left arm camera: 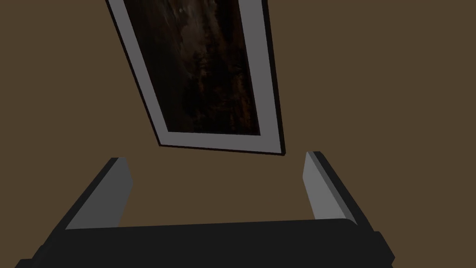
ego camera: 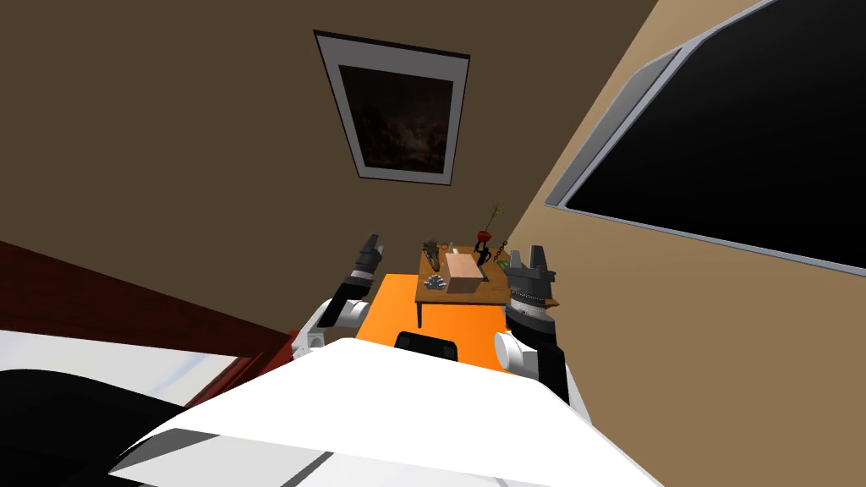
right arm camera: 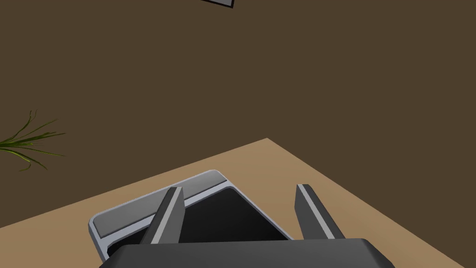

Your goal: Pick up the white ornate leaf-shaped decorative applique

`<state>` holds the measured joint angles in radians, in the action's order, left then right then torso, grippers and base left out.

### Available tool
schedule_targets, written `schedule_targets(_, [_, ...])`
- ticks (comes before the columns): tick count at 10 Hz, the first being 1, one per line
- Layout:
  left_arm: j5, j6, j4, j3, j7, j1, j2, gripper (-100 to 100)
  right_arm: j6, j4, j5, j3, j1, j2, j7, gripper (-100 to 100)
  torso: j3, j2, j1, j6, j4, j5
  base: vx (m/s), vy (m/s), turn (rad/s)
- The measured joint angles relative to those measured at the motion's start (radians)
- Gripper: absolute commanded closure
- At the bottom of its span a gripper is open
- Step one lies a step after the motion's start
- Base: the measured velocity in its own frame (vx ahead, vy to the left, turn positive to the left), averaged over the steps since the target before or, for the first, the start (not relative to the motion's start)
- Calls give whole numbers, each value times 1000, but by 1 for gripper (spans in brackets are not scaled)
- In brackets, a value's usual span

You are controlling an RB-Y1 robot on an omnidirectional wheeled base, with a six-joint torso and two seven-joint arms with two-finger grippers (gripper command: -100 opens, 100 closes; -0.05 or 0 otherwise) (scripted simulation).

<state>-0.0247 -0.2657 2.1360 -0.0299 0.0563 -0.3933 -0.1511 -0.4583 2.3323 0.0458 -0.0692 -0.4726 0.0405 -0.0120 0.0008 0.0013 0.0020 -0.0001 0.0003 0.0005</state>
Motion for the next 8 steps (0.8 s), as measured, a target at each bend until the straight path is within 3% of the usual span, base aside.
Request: schedule_targets(8, [11, 208, -103, -29, -33, 80, -51, -100, 0, 0, 0, 0, 0, 0, 0, 0, 0, 0, 0, 0, 0, 0, -25, 26, -42])
